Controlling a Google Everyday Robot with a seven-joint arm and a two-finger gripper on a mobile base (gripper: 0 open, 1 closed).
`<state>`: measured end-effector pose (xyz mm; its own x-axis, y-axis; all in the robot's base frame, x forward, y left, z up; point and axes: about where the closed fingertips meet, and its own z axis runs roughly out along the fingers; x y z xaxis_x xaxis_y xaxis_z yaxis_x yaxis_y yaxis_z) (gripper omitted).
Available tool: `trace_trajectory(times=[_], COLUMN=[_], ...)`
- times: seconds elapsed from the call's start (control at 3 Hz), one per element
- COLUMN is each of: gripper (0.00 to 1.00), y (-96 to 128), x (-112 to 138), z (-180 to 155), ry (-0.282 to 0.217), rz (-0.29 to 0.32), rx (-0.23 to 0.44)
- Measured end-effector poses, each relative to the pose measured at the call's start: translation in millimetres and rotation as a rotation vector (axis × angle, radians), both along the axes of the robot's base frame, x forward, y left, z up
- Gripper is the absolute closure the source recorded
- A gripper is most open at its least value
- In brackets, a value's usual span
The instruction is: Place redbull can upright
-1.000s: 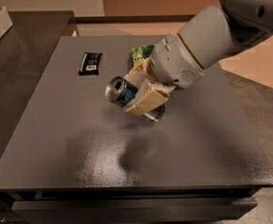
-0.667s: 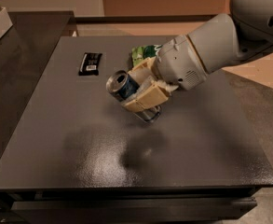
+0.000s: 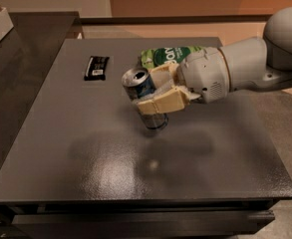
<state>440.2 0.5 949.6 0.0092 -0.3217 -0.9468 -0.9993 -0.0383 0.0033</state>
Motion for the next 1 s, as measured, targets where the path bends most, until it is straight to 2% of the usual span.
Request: trace_trajectory(times=[0.33, 1.0], gripper=[1.00, 1.00], y=[-5, -14], x=[0, -5], z=[-4, -21], ry=[0.017, -0.010], rz=[0.008, 0.040], rx=[0.100, 0.235])
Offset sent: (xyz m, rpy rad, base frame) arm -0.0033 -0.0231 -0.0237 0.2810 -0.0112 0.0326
